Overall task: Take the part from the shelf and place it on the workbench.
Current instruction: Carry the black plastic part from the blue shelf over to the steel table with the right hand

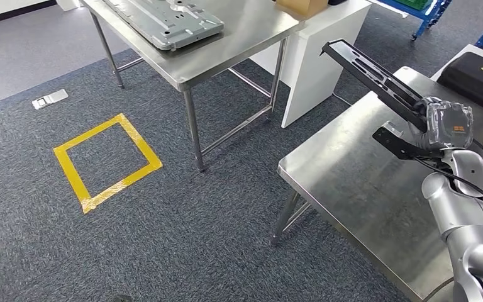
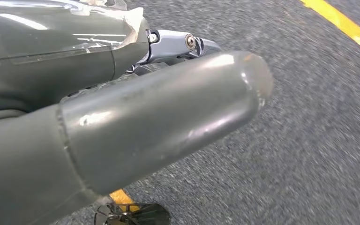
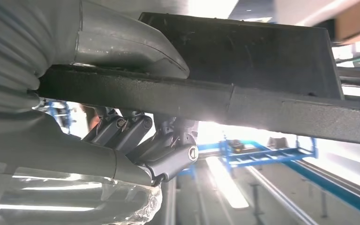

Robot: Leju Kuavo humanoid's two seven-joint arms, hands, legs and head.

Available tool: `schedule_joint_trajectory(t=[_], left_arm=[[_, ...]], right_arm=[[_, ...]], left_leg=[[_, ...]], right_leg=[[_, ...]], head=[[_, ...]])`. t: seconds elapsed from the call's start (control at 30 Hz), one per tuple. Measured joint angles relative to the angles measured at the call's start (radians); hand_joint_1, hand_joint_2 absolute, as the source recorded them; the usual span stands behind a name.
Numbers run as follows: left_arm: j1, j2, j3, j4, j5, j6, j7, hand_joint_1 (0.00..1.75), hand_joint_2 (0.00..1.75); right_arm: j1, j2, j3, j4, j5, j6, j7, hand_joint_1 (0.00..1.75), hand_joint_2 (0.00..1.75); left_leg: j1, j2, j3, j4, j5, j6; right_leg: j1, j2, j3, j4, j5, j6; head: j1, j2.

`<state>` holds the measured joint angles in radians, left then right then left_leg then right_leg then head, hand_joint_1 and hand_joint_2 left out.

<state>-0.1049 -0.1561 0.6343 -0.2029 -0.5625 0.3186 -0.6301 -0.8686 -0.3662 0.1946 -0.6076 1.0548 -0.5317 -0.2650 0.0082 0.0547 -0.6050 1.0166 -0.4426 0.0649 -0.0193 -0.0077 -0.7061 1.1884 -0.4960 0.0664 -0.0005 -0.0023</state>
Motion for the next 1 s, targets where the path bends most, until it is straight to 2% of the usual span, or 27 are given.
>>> schedule_joint_trajectory(t=[0.07,0.1,0.13,0.17,0.2,0.23,0.27,0.3,0.33,0.37,0.4,0.43,0.47,0.57,0.63,0.73,0.8,1.0], left_arm=[[-0.004,0.0,-0.003,0.0,-0.003,0.0,-0.004,0.0,0.0],[-0.005,0.0,-0.004,0.0,-0.003,0.0,-0.008,0.0,0.0],[-0.007,0.0,-0.004,-0.001,-0.003,-0.001,-0.013,0.0,0.0],[-0.01,-0.001,-0.004,-0.001,-0.002,0.0,-0.019,0.0,0.0],[-0.013,-0.001,-0.004,-0.001,-0.002,0.0,-0.022,0.0,0.0],[-0.016,-0.001,-0.004,-0.001,-0.001,0.001,-0.024,0.0,0.0],[-0.019,-0.001,-0.004,-0.001,-0.001,0.004,-0.025,0.0,0.0],[-0.019,-0.001,-0.004,-0.001,-0.001,0.007,-0.026,0.0,0.0],[-0.019,-0.001,-0.004,-0.001,-0.001,0.011,-0.026,0.0,0.0],[-0.018,-0.001,-0.004,-0.001,-0.001,0.014,-0.026,0.0,0.0],[-0.017,-0.001,-0.004,-0.001,-0.001,0.017,-0.026,0.0,0.0],[-0.017,-0.001,-0.005,-0.001,-0.001,0.02,-0.026,0.0,0.0],[-0.017,-0.001,-0.005,-0.001,-0.001,0.023,-0.026,0.0,0.0],[-0.017,-0.001,-0.004,-0.001,0.0,0.034,-0.027,0.0,0.0],[-0.017,-0.002,-0.004,-0.001,0.003,0.041,-0.028,0.0,0.0],[-0.017,-0.003,-0.003,-0.001,0.008,0.047,-0.03,0.0,0.0],[-0.017,-0.002,-0.002,-0.001,0.009,0.049,-0.03,0.0,0.0],[-0.013,-0.003,0.002,-0.001,0.008,0.054,-0.031,0.0,0.0]], right_arm=[[0.007,-0.005,-0.003,-0.015,0.001,0.0,0.0,1.73,1.75],[0.01,-0.006,-0.005,-0.024,0.002,0.001,0.0,1.73,1.75],[0.015,-0.006,-0.006,-0.032,0.003,0.001,0.0,1.73,1.75],[0.021,-0.007,-0.007,-0.038,0.005,0.001,0.0,1.73,1.75],[0.027,-0.008,-0.007,-0.043,0.008,0.001,0.0,1.73,1.75],[0.033,-0.009,-0.008,-0.047,0.011,0.001,0.0,1.73,1.75],[0.035,-0.007,-0.008,-0.05,0.015,0.002,0.0,1.73,1.75],[0.036,-0.003,-0.008,-0.052,0.018,0.002,0.001,1.73,1.75],[0.036,0.003,-0.008,-0.053,0.022,0.004,0.001,1.73,1.75],[0.035,0.01,-0.007,-0.053,0.025,0.007,0.001,1.73,1.75],[0.035,0.016,-0.006,-0.051,0.028,0.009,-0.001,1.73,1.75],[0.035,0.022,-0.005,-0.049,0.03,0.012,-0.004,1.73,1.75],[0.032,0.027,-0.003,-0.044,0.032,0.016,-0.008,1.73,1.75],[0.008,0.047,0.001,-0.024,0.03,0.04,-0.029,1.73,1.75],[-0.017,0.066,0.007,-0.001,0.028,0.064,-0.046,1.73,1.75],[-0.051,0.101,0.021,0.039,0.035,0.087,-0.06,1.73,1.75],[-0.066,0.127,0.033,0.064,0.041,0.097,-0.062,1.73,1.75],[-0.111,0.192,0.061,0.114,0.044,0.119,-0.076,1.73,1.75]], left_leg=[[-0.005,0.022,0.001,0.001,-0.003,-0.006],[-0.009,0.032,0.002,0.001,-0.005,-0.01],[-0.013,0.042,0.004,0.001,-0.007,-0.015],[-0.014,0.052,0.007,0.001,-0.009,-0.02],[-0.012,0.056,0.009,0.002,-0.012,-0.025],[-0.01,0.044,0.007,0.011,-0.021,-0.031],[-0.007,0.021,-0.003,0.037,-0.041,-0.038],[-0.004,-0.009,-0.025,0.088,-0.071,-0.043],[-0.003,-0.035,-0.054,0.154,-0.106,-0.048],[-0.002,-0.049,-0.087,0.224,-0.137,-0.051],[-0.002,-0.055,-0.114,0.277,-0.154,-0.053],[0.0,-0.057,-0.125,0.295,-0.151,-0.054],[0.001,-0.057,-0.119,0.274,-0.13,-0.054],[0.004,-0.057,-0.032,0.084,-0.032,-0.045],[0.002,-0.057,-0.001,0.011,-0.008,-0.039],[-0.006,-0.057,-0.004,0.006,-0.004,-0.038],[-0.011,-0.06,-0.008,0.01,-0.003,-0.035],[-0.013,-0.064,-0.029,0.028,-0.004,-0.03]], right_leg=[[0.006,-0.053,0.082,-0.143,0.042,0.001],[0.01,-0.07,0.105,-0.185,0.055,-0.003],[0.015,-0.076,0.112,-0.2,0.061,-0.009],[0.018,-0.066,0.112,-0.2,0.066,-0.015],[0.011,-0.056,0.111,-0.202,0.069,-0.021],[0.006,-0.047,0.112,-0.203,0.071,-0.027],[0.0,-0.04,0.113,-0.205,0.073,-0.036],[-0.005,-0.034,0.113,-0.206,0.075,-0.044],[-0.004,-0.028,0.113,-0.206,0.076,-0.05],[-0.003,-0.021,0.112,-0.206,0.076,-0.055],[-0.002,-0.014,0.112,-0.206,0.076,-0.056],[-0.001,-0.008,0.112,-0.205,0.077,-0.057],[-0.001,-0.002,0.112,-0.205,0.077,-0.056],[0.002,0.009,0.11,-0.2,0.076,-0.054],[0.01,0.015,0.105,-0.195,0.075,-0.048],[0.017,0.017,0.096,-0.188,0.074,-0.044],[0.016,0.015,0.092,-0.187,0.075,-0.04],[0.016,0.009,0.076,-0.176,0.075,-0.036]], head=[[0.001,0.0],[0.001,0.0],[0.001,0.0],[0.001,0.0],[0.0,0.0],[0.0,0.0],[-0.001,0.0],[-0.002,0.0],[-0.003,0.0],[-0.003,0.0],[-0.003,0.0],[-0.003,0.0],[-0.003,0.0],[-0.003,0.0],[-0.001,0.0],[-0.001,0.0],[-0.001,0.0],[-0.001,0.0]])
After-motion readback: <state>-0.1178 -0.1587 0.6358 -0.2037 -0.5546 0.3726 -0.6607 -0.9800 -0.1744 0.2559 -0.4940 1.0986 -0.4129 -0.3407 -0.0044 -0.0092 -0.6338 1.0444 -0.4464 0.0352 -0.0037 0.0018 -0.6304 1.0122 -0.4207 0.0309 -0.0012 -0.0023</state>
